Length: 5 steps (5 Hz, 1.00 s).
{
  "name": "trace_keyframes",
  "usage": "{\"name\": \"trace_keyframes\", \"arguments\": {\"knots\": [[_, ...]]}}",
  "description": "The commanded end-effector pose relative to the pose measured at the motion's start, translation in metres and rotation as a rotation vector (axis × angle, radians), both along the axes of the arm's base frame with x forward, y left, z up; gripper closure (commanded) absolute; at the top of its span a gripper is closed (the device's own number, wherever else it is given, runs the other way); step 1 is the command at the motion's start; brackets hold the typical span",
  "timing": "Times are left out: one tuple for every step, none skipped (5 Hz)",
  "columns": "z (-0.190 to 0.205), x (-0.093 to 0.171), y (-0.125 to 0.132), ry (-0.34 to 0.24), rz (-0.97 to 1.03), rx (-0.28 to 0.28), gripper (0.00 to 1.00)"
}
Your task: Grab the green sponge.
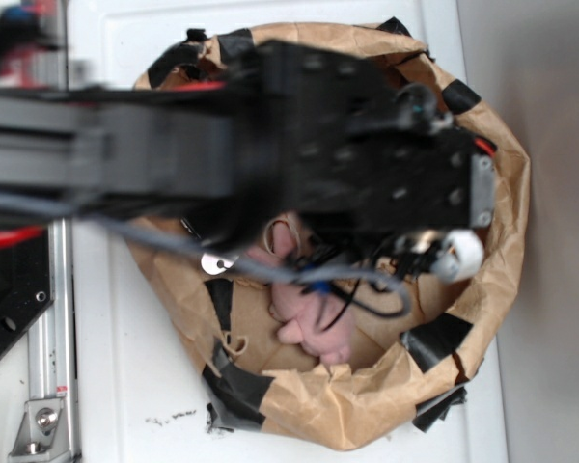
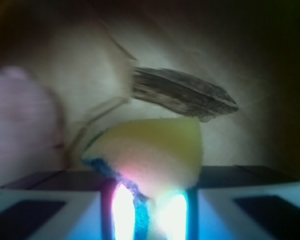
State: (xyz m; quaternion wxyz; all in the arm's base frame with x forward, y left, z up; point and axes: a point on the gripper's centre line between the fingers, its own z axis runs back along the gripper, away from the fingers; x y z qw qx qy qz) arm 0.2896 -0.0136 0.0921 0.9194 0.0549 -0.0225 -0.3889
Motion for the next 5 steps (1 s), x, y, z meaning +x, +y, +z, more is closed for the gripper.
{"name": "trace_keyframes", "arguments": {"knots": [[0.054,-0.001,-0.003,-0.092,0.347,-0.027,1.0],[0.069,0.004,-0.002,-0.095,0.519,-0.06,1.0],[0.069,0.006,-0.006,-0.094,0.551,-0.053,1.0],[0.063,0.006,-0.002,-0.066,0.624,-0.085,1.0],[0.061,0.005,0.0,-0.052,0.644,-0.067,1.0]]}}
